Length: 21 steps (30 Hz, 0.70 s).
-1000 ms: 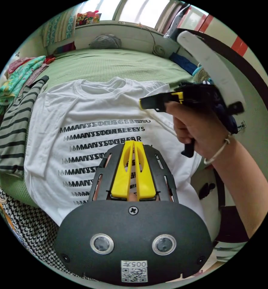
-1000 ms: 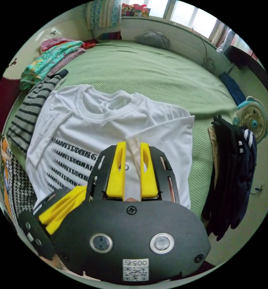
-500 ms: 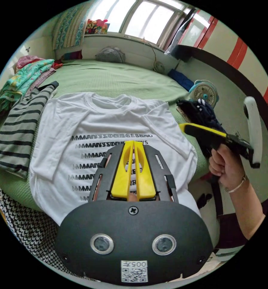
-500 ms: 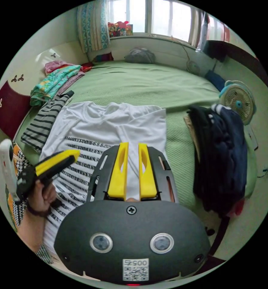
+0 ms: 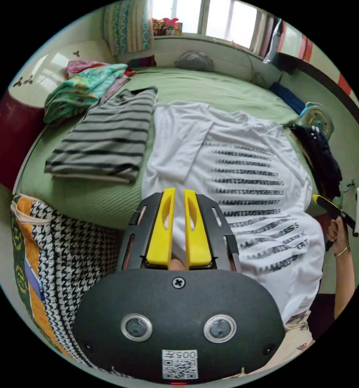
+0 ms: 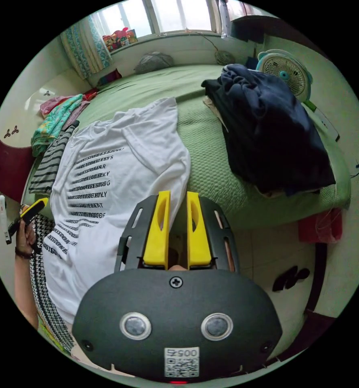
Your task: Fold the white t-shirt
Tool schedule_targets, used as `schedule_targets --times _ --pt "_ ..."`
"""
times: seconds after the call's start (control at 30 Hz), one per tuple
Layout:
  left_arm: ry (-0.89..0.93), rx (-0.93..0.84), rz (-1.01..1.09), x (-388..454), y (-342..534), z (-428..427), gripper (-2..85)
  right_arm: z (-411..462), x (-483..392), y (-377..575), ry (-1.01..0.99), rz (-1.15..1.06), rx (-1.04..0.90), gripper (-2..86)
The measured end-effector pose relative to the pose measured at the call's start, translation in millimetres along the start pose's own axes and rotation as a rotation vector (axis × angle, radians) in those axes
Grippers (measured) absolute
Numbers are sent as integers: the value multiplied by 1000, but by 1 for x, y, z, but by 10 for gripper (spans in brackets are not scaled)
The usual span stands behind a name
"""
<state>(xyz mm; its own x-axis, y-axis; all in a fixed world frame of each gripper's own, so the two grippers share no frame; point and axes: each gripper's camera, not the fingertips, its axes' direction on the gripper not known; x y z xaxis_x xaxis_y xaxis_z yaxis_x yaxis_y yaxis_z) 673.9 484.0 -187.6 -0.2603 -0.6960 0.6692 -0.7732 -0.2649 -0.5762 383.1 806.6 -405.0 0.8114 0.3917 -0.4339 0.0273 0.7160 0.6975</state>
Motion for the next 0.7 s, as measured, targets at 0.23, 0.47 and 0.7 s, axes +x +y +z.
schedule_targets --times 0.23,0.47,0.7 --pt "9 -48 -73 -23 4 6 94 7 -7 -1 67 2 9 61" --pt "10 -63 -82 -28 -5 15 118 18 -18 -3 123 -14 0 58" --pt "-10 -60 -57 -30 -6 8 117 15 -24 -1 134 -5 -11 49"
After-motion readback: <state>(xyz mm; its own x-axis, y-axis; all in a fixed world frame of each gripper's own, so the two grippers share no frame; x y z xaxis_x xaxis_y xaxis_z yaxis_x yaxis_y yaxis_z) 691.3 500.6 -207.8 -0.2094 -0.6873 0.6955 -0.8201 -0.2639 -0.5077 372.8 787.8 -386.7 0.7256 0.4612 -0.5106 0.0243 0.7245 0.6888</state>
